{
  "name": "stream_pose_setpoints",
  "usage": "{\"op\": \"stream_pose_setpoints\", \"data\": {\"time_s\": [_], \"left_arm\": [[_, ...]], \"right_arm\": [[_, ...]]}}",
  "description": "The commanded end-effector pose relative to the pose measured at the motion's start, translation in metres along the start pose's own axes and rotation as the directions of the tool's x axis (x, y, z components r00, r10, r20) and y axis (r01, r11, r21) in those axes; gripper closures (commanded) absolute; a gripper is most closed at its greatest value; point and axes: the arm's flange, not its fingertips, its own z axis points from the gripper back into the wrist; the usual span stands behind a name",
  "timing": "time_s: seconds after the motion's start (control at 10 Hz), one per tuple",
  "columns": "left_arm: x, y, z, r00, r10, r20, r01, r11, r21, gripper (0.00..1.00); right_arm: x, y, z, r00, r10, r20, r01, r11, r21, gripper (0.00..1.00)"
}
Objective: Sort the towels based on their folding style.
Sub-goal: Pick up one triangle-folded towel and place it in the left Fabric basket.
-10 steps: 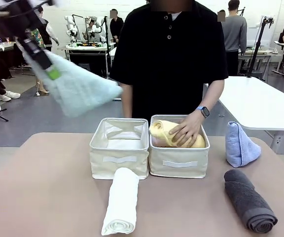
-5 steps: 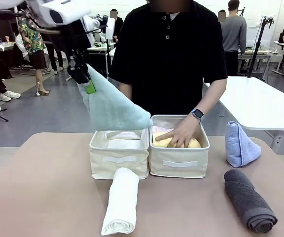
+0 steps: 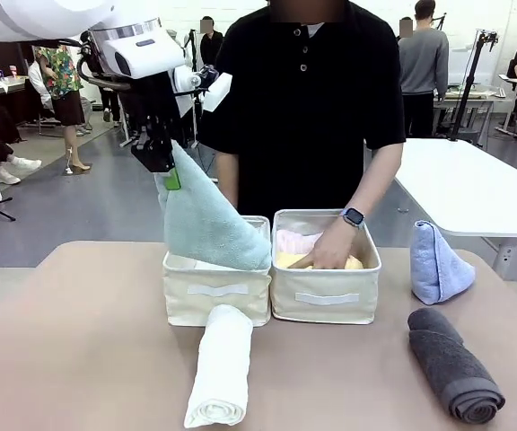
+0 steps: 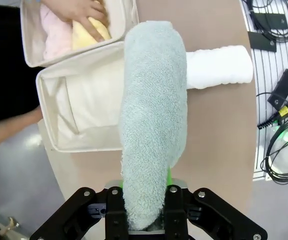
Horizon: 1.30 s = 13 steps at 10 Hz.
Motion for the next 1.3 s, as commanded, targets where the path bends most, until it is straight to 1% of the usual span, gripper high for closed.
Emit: {"op": "stream_pose_setpoints", "data": {"time_s": [0.0, 0.3, 0.4, 0.5, 0.6, 0.8, 1.2], "left_arm": [[0.004, -0.002, -0.001, 1.000, -0.025, 0.000, 0.025, 1.000, -0.004, 0.79], [0.004, -0.002, -0.001, 1.000, -0.025, 0.000, 0.025, 1.000, -0.004, 0.79], [0.004, -0.001, -0.003, 1.000, -0.009, -0.006, 0.009, 1.000, -0.005, 0.79], [0.007, 0.001, -0.011, 0.999, -0.020, -0.046, 0.021, 1.000, 0.015, 0.79], [0.009, 0.006, -0.018, 0.999, -0.032, -0.041, 0.032, 0.999, 0.003, 0.79], [0.000, 0.021, -0.027, 0.999, -0.012, -0.031, 0.012, 1.000, 0.016, 0.79], [-0.016, 0.050, -0.058, 0.992, 0.053, -0.118, -0.050, 0.998, 0.031, 0.79]], "right_arm": [[0.003, -0.002, 0.000, 1.000, 0.012, 0.029, -0.013, 1.000, 0.018, 0.00], [0.003, -0.002, 0.000, 1.000, 0.012, 0.029, -0.013, 1.000, 0.018, 0.00], [0.003, -0.002, 0.000, 1.000, 0.012, 0.029, -0.013, 1.000, 0.018, 0.00], [0.003, -0.002, 0.000, 1.000, 0.012, 0.029, -0.013, 1.000, 0.018, 0.00], [0.003, -0.002, 0.000, 1.000, 0.012, 0.029, -0.013, 1.000, 0.018, 0.00], [0.003, -0.002, 0.000, 1.000, 0.012, 0.029, -0.013, 1.000, 0.018, 0.00], [0.003, -0.002, 0.000, 1.000, 0.012, 0.029, -0.013, 1.000, 0.018, 0.00]]}}
